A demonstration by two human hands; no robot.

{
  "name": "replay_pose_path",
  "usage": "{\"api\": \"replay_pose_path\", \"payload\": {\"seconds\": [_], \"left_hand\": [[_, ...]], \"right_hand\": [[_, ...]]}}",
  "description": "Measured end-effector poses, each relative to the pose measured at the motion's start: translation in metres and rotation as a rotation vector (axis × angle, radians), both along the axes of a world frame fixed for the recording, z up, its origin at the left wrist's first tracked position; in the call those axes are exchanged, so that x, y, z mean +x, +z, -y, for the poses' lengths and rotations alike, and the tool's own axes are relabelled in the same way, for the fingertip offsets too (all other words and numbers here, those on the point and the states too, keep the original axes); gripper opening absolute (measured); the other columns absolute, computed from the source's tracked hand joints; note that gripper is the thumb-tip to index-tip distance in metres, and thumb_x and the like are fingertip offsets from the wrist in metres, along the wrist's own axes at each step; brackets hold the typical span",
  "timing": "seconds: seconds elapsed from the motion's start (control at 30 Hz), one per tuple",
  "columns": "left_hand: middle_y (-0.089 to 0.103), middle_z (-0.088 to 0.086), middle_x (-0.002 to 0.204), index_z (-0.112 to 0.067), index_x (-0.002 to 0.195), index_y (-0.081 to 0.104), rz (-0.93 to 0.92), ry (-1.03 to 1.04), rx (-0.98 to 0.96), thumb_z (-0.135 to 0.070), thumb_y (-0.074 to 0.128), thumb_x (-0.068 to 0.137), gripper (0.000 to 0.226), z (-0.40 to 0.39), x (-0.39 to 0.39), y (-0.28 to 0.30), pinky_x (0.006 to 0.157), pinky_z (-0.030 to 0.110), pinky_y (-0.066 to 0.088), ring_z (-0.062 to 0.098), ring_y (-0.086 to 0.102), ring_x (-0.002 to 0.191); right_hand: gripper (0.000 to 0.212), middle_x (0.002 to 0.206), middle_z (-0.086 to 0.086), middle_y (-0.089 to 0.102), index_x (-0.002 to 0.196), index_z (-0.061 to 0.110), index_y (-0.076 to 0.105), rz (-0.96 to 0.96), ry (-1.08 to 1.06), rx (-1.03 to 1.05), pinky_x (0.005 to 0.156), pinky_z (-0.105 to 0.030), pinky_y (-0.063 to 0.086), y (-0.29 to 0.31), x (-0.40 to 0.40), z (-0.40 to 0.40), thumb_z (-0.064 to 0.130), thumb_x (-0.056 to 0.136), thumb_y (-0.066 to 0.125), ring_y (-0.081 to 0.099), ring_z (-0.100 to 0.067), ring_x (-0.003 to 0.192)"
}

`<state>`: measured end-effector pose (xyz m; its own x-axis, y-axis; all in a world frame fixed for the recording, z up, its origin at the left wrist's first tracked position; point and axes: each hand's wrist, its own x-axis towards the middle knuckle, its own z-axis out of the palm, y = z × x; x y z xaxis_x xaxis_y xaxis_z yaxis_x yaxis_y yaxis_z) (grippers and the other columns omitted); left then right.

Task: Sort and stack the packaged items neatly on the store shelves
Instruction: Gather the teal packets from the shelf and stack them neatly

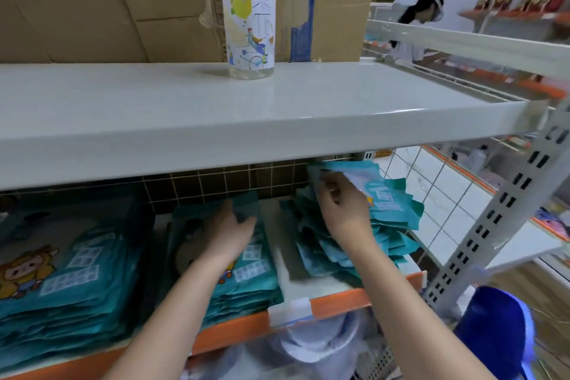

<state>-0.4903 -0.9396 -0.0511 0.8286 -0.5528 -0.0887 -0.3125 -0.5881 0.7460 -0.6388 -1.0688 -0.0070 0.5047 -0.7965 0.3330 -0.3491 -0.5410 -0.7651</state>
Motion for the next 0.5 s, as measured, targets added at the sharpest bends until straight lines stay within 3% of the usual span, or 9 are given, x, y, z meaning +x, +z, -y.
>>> {"api": "replay_pose_path", "payload": {"seconds": [0.1, 0.13, 0.2, 0.3, 0.4, 0.43, 0.5], "left_hand": [[0.060, 0.003, 0.093, -0.024, 0.089, 0.059, 0.019, -0.106, -0.083, -0.041, 0.052, 0.092, 0.018, 0.044, -0.027, 0.013, 0.079, 0.033, 0.046, 0.027, 0.061, 0.097], [0.062, 0.002, 0.083, -0.019, 0.079, 0.058, -0.001, -0.138, -0.107, -0.042, 0.050, 0.093, 0.028, 0.058, -0.035, 0.017, 0.072, 0.032, 0.045, 0.026, 0.063, 0.090], [0.065, 0.002, 0.080, -0.013, 0.080, 0.064, -0.068, -0.182, -0.130, -0.044, 0.045, 0.095, 0.039, 0.081, -0.048, 0.020, 0.068, 0.031, 0.045, 0.023, 0.064, 0.083], [0.066, 0.006, 0.092, -0.017, 0.089, 0.061, -0.175, -0.196, -0.141, -0.044, 0.040, 0.096, 0.036, 0.105, -0.060, 0.020, 0.084, 0.036, 0.049, 0.027, 0.064, 0.094], [0.065, 0.008, 0.099, -0.015, 0.097, 0.064, -0.272, -0.127, -0.160, -0.039, 0.040, 0.099, 0.033, 0.118, -0.066, 0.019, 0.091, 0.039, 0.047, 0.030, 0.062, 0.098], [0.067, 0.010, 0.101, -0.013, 0.100, 0.066, -0.303, -0.095, -0.178, -0.037, 0.042, 0.099, 0.034, 0.120, -0.068, 0.019, 0.088, 0.035, 0.048, 0.028, 0.063, 0.096], [0.068, 0.013, 0.100, -0.012, 0.096, 0.066, -0.336, -0.049, -0.208, -0.033, 0.045, 0.098, 0.030, 0.124, -0.072, 0.019, 0.079, 0.032, 0.047, 0.026, 0.063, 0.092]], "right_hand": [[0.033, 0.123, -0.006, 0.063, 0.123, 0.017, 0.057, -0.176, -0.180, 0.037, 0.082, -0.029, 0.040, -0.003, -0.026, 0.053, 0.031, 0.095, 0.047, 0.057, -0.024, 0.112], [0.038, 0.126, -0.008, 0.061, 0.126, 0.016, 0.055, -0.267, -0.241, 0.067, 0.085, -0.031, 0.041, -0.008, -0.034, 0.070, 0.034, 0.094, 0.046, 0.054, -0.027, 0.116], [0.043, 0.123, -0.015, 0.060, 0.120, 0.011, 0.056, -0.416, -0.337, 0.115, 0.082, -0.036, 0.042, -0.018, -0.048, 0.099, 0.041, 0.091, 0.046, 0.051, -0.034, 0.114], [0.053, 0.112, -0.017, 0.061, 0.110, 0.005, 0.053, -0.504, -0.285, 0.203, 0.072, -0.036, 0.041, -0.029, -0.060, 0.122, 0.053, 0.088, 0.050, 0.054, -0.036, 0.105], [0.074, 0.107, -0.012, 0.064, 0.112, 0.008, 0.056, -0.483, -0.197, 0.308, 0.079, -0.037, 0.050, -0.040, -0.062, 0.135, 0.069, 0.071, 0.059, 0.059, -0.034, 0.100], [0.076, 0.103, -0.010, 0.066, 0.107, 0.010, 0.059, -0.468, -0.189, 0.323, 0.078, -0.036, 0.052, -0.041, -0.062, 0.139, 0.071, 0.063, 0.061, 0.061, -0.032, 0.096], [0.058, 0.091, -0.008, 0.066, 0.091, 0.011, 0.063, -0.432, -0.156, 0.352, 0.068, -0.030, 0.051, -0.038, -0.062, 0.145, 0.060, 0.062, 0.070, 0.062, -0.027, 0.085]]}}
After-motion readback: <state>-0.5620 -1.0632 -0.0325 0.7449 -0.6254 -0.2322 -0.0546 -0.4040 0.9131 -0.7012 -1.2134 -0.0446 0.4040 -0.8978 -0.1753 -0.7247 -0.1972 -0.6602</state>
